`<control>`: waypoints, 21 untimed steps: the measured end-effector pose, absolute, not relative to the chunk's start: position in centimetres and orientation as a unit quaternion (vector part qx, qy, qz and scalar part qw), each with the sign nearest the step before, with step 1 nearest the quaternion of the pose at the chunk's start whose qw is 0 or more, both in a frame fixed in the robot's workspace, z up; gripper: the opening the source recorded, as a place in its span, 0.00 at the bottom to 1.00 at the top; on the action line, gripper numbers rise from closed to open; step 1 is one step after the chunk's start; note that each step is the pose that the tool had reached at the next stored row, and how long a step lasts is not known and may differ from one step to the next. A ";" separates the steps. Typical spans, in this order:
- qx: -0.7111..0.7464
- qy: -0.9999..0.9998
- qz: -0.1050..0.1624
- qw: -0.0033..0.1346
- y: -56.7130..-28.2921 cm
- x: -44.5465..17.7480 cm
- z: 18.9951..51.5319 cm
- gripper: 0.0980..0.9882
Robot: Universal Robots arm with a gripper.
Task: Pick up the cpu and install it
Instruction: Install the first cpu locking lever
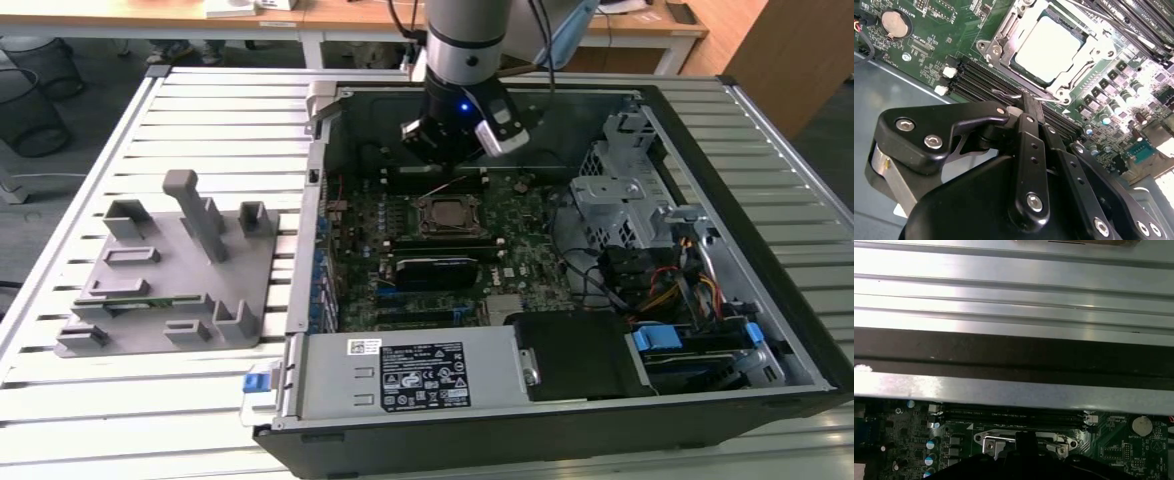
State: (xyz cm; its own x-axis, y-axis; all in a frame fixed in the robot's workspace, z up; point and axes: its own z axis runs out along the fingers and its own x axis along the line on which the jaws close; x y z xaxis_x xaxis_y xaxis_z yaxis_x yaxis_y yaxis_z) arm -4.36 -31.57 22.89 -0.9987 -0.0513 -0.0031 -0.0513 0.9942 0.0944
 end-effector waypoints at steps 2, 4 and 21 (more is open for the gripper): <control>-0.026 0.999 0.047 0.000 -31.6 -4.3 22.8 0.01; -0.026 0.999 0.047 0.000 -31.5 -4.2 22.8 0.01; -0.026 0.999 0.047 0.000 -31.4 -4.0 22.4 0.01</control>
State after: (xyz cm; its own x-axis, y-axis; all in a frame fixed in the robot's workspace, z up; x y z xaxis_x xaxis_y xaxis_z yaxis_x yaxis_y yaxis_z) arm -4.04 -31.45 22.37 -0.9986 -0.0521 -0.0031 -0.0522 0.9942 0.0944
